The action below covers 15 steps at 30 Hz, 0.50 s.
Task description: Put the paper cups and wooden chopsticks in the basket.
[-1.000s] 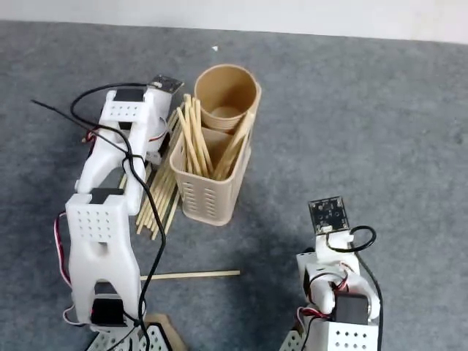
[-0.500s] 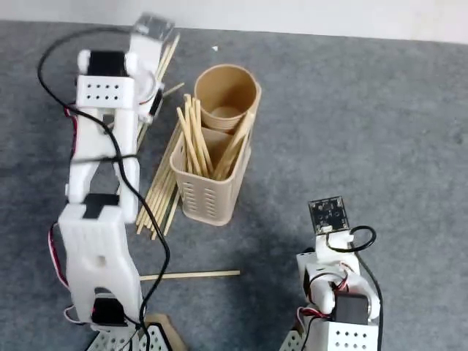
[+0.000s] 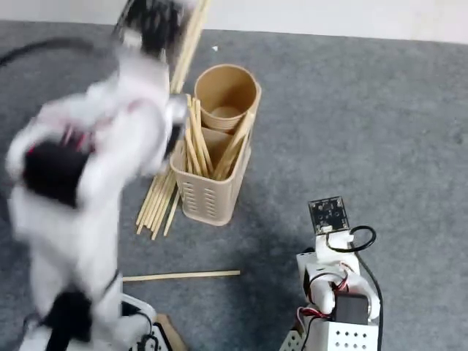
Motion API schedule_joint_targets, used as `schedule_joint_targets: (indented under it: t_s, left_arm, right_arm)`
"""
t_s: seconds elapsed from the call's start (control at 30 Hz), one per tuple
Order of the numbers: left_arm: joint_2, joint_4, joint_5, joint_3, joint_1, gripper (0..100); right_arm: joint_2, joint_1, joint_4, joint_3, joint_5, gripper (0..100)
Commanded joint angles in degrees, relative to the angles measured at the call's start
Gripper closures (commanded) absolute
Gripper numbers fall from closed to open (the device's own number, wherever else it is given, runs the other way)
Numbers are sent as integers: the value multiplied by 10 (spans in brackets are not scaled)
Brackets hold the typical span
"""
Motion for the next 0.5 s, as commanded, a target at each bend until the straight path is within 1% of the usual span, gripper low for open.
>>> schedule_joint_targets:
  t_s: [0.0,0.13,0.23,0.37,0.47]
  left_arm:
    - [-162,-35,4,138,25,996]
    - [-260,-214,3,317,25,996]
    - [-279,-348,4,397,36,996]
    - [-279,-473,4,454,74,996]
    - [-279,-540,4,489,106,996]
  right_arm:
    - [-7,6,3,67,5,829]
    - [-7,6,3,67,5,829]
    - [-7,6,3,67,5,829]
    - [-7,6,3,67,5,829]
    - [-7,6,3,67,5,829]
